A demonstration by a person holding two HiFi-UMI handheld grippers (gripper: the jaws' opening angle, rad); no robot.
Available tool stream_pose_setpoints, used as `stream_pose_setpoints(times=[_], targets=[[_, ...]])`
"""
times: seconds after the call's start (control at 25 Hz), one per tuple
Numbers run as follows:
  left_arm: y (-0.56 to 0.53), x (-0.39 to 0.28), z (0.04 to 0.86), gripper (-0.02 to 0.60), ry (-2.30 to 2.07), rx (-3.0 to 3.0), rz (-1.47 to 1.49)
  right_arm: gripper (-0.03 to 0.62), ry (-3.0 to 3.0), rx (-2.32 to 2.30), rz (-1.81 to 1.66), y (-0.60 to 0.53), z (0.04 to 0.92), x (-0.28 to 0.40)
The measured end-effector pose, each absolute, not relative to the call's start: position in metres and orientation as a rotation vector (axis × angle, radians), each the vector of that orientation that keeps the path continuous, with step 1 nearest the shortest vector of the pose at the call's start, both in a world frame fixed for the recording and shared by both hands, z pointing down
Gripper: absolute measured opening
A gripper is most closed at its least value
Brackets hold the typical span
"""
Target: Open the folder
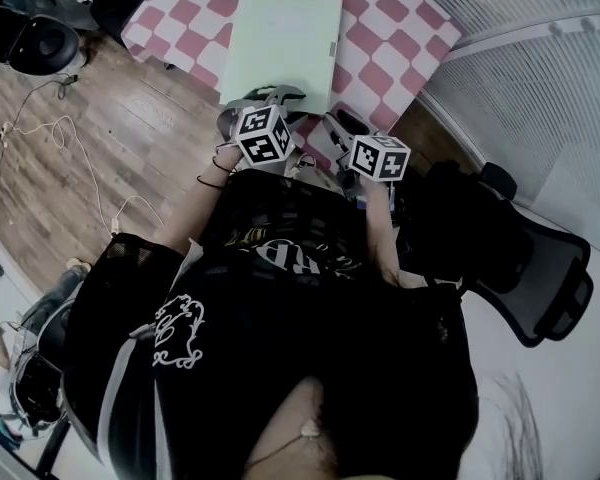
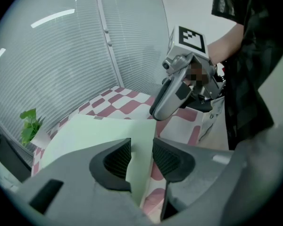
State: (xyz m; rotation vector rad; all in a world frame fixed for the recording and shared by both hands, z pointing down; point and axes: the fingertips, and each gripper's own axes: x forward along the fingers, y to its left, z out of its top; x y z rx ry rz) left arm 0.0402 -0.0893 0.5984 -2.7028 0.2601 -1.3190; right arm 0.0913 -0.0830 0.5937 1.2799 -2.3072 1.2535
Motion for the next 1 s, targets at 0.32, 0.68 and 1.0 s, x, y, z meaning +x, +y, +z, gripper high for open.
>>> stream_pose_setpoints(times=[0.32, 0.68, 1.0], targets=[[-0.088, 0.04, 0.591, 0.122, 0.288, -2.791, -1.252, 0.123, -2.356, 1.262, 1.292, -0.085, 0.582, 0.092], [-0.091, 0.038, 0.587, 0.1, 0.366, -2.901, -1.183, 0.121, -2.38, 1.257, 1.328, -0.095, 0.571, 0.102], [-0.092, 0.038, 0.577, 0.084, 0.436, -2.966, -1.138, 0.121, -2.198, 1.309, 1.334, -0.101, 0.607, 0.087]])
